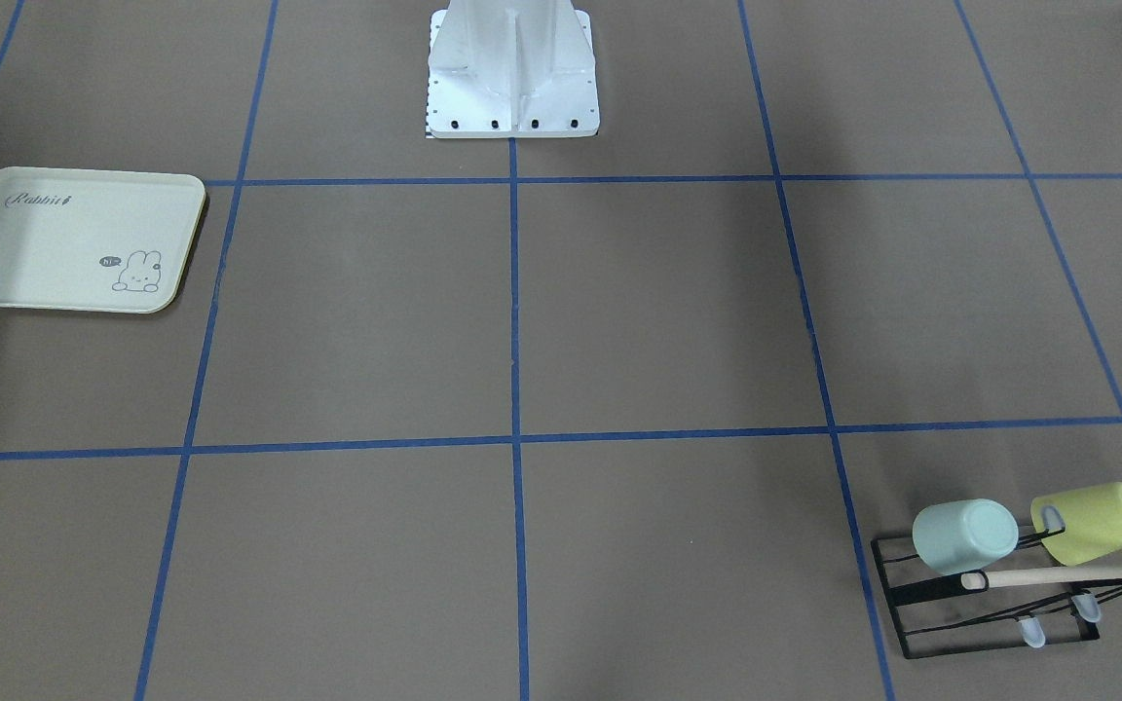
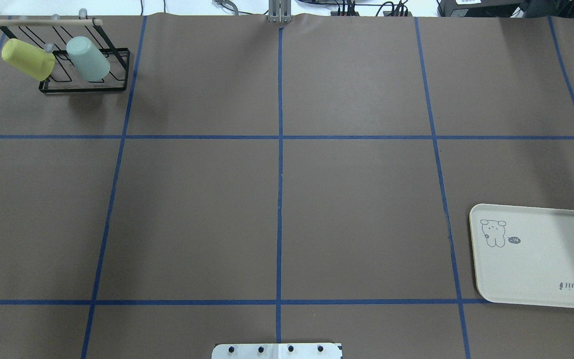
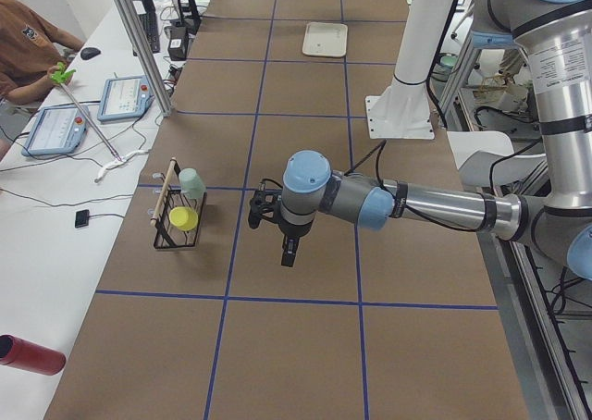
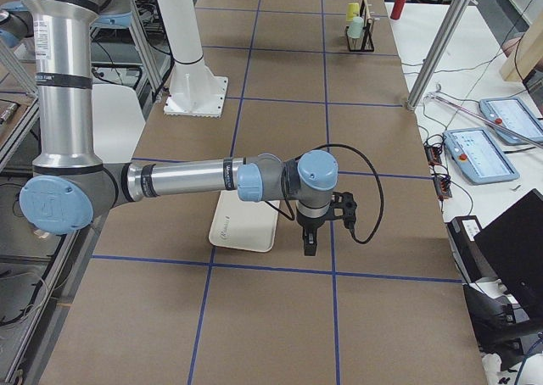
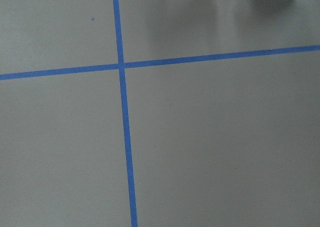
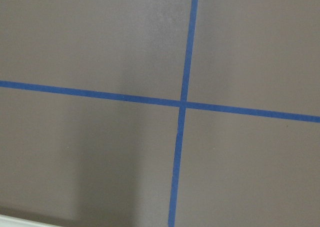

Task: Left arm grabs green cup and hands to right arm on tray

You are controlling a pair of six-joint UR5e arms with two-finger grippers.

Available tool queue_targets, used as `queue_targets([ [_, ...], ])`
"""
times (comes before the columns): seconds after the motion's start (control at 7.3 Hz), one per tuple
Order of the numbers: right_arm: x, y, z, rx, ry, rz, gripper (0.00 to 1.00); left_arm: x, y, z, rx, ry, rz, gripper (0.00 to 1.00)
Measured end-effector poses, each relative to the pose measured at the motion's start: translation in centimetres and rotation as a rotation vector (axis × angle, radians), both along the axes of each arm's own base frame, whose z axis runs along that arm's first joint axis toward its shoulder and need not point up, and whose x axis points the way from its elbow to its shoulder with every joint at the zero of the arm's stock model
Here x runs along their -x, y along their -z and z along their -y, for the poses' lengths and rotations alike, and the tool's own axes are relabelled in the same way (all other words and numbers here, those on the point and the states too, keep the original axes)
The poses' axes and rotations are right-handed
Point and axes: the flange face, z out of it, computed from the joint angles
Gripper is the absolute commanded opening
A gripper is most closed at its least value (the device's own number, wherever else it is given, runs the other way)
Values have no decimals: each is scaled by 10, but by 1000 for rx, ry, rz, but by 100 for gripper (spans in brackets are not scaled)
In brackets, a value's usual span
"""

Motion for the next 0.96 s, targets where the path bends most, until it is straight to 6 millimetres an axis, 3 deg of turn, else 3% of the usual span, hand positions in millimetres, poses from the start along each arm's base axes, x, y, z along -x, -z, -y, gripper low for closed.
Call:
queue_targets([
  [0.55, -1, 4, -33, 22, 6, 8, 100, -8, 4, 5, -13, -21, -8, 100],
  [0.96, -2, 13, -42, 1, 9, 6, 100, -21, 21, 26, -45, -40, -13, 100],
])
